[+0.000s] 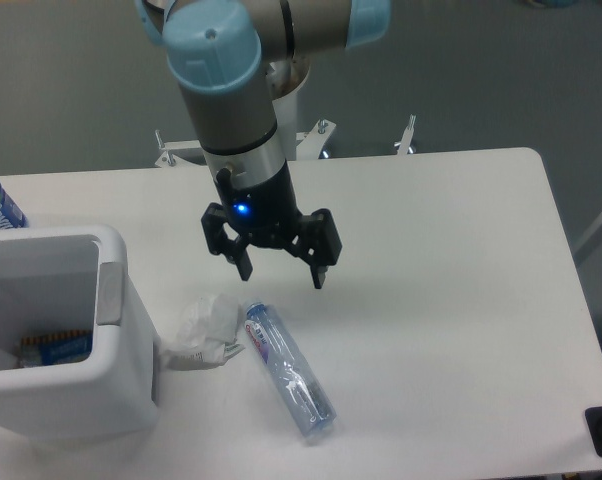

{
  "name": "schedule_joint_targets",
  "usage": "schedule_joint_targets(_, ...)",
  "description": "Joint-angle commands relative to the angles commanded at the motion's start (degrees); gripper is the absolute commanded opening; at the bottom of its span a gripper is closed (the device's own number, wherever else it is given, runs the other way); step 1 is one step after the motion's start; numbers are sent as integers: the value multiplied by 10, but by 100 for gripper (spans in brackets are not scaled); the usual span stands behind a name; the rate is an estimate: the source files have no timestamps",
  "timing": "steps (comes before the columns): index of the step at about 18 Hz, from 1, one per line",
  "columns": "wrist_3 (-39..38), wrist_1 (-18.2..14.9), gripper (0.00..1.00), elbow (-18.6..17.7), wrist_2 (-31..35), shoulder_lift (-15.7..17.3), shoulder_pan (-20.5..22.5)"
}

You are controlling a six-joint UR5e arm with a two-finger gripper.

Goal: Place the trash in the trash can
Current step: 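Lower the open gripper toward the white tissue beside the bin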

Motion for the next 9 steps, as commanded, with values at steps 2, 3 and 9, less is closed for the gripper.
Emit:
schedule_joint_targets(2, 7, 0, 100, -28, -4, 1, -6)
schedule_joint_targets(3, 8, 0, 100, -42, -3, 1, -14)
schedule_joint_targets(9, 7, 6, 100, -56, -5, -42, -42)
